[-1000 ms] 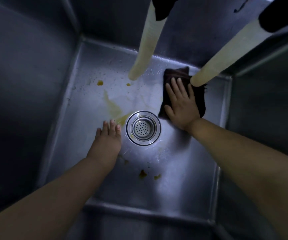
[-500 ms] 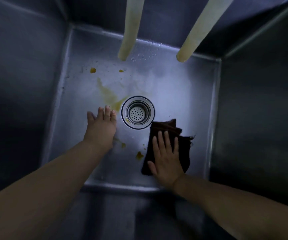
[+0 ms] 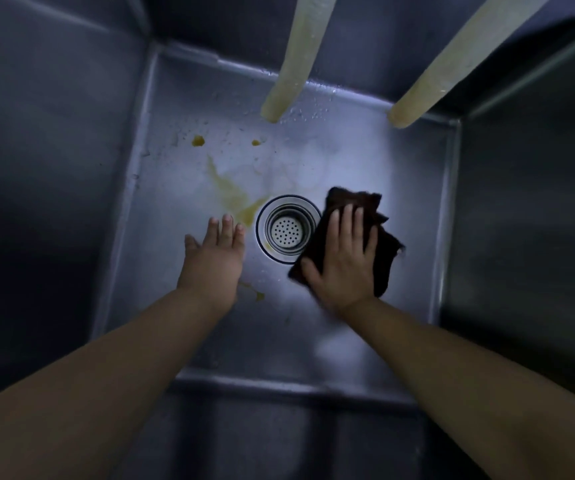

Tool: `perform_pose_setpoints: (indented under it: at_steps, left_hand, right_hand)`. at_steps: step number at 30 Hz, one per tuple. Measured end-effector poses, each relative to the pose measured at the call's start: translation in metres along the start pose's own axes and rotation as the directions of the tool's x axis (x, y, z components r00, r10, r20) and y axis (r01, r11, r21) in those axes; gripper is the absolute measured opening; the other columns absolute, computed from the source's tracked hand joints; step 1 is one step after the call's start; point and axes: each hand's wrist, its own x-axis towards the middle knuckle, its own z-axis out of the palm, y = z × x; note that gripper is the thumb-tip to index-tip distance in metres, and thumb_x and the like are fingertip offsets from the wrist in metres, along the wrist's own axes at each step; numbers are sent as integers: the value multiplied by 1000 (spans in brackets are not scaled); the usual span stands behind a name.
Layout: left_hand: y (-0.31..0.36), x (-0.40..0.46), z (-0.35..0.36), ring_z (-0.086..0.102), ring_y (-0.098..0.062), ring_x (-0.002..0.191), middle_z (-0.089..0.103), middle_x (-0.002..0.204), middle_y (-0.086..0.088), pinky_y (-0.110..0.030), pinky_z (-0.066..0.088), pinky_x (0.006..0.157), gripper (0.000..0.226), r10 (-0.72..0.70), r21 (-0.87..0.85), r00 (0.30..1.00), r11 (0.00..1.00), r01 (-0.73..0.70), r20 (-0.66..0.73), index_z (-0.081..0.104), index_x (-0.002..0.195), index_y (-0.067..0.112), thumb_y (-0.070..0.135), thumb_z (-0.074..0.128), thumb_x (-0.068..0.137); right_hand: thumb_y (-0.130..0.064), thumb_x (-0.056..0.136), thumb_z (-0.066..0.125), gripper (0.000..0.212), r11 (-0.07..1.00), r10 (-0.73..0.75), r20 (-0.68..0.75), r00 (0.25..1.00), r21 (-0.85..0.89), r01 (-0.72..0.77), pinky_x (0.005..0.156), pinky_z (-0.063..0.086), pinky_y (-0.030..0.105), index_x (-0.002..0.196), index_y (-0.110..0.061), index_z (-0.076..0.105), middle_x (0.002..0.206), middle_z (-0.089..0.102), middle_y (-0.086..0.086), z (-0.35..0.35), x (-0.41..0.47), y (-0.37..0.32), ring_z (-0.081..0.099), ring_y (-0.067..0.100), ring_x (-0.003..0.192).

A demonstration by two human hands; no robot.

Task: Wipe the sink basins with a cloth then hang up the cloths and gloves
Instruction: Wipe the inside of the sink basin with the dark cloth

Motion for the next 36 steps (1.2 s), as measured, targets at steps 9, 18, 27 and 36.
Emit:
perform_pose_setpoints:
  at_steps: [9, 18, 27, 36]
  left_hand:
    - [-6, 4, 6, -8, -36, 145, -15, 157, -17, -57, 16, 113, 90, 30, -45, 999, 998, -31, -30, -12, 148, 7, 25, 56, 91]
    - [-9, 7, 5, -6, -38, 144, -14, 156, -19, -62, 13, 111, 85, 57, -77, 997, 995, -61, -54, -10, 148, 5, 23, 52, 93]
    - [-10, 6, 5, -9, -35, 145, -14, 157, -18, -59, 10, 113, 80, 54, -70, 998, 996, -56, -39, -12, 148, 4, 21, 47, 97]
    - [-14, 5, 4, -11, -29, 145, -20, 157, -10, -57, 8, 115, 100, 44, -130, 999, 990, -46, -19, -14, 148, 10, 25, 62, 85]
  right_hand:
    - [-57, 85, 27, 87, 971, 237, -109, 965, 72, -230, 115, 4, 54, 149, -1, 9, 156, 11, 21, -26, 135, 19, 6, 34, 144]
    - [-58, 85, 25, 86, 997, 70, -110, 991, 16, -69, 115, 2, 55, 147, 1, 17, 155, 13, 23, -29, 170, -73, 6, 36, 144]
    - [-56, 90, 27, 78, 921, -389, -69, 919, 1, 390, 117, -3, 47, 151, -11, 9, 159, 6, 9, -25, 176, -179, -2, 24, 146]
    - [-54, 86, 38, 74, 964, -256, -107, 961, 40, 261, 116, 12, 44, 148, -16, 25, 156, 23, 8, -32, 162, -47, 16, 25, 144]
